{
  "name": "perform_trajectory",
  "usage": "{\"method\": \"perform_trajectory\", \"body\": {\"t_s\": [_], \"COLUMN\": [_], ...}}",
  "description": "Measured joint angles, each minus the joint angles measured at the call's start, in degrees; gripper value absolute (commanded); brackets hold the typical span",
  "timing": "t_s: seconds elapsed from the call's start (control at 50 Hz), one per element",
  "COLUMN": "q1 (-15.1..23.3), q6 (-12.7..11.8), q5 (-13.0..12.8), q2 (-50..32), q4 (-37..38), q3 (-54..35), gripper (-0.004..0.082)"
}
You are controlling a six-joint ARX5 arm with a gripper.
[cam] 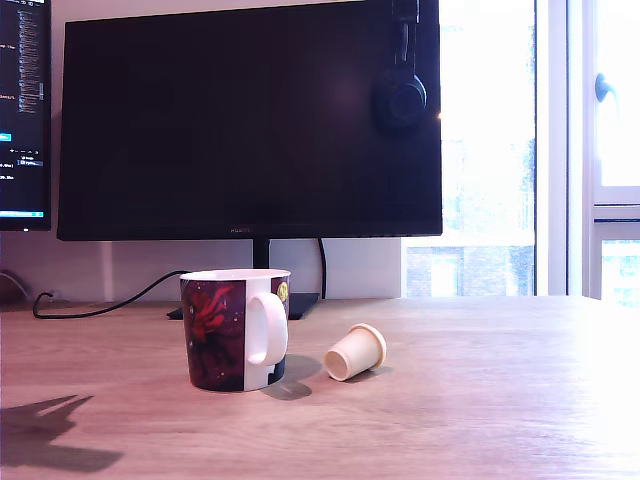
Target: Pick up the coffee capsules from the table one by one and drop them inside the nearest coffee cup
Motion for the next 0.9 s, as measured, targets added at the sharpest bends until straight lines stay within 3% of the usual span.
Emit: {"method": "perform_trajectory", "body": {"t_s": [0.5, 0.54, 0.6, 0.9], "q1": [0.1, 0.1, 0.1, 0.1], "q6": [0.7, 0.7, 0.8, 2.4], "q5": [0.0, 0.0, 0.0, 0.0], "q2": [-0.2, -0.2, -0.2, -0.2], "q4": [-0.1, -0.1, -0.1, 0.0], "q3": [0.0, 0.0, 0.0, 0.0], "gripper": [0.0057, 0.0048, -0.0032, -0.0020]}}
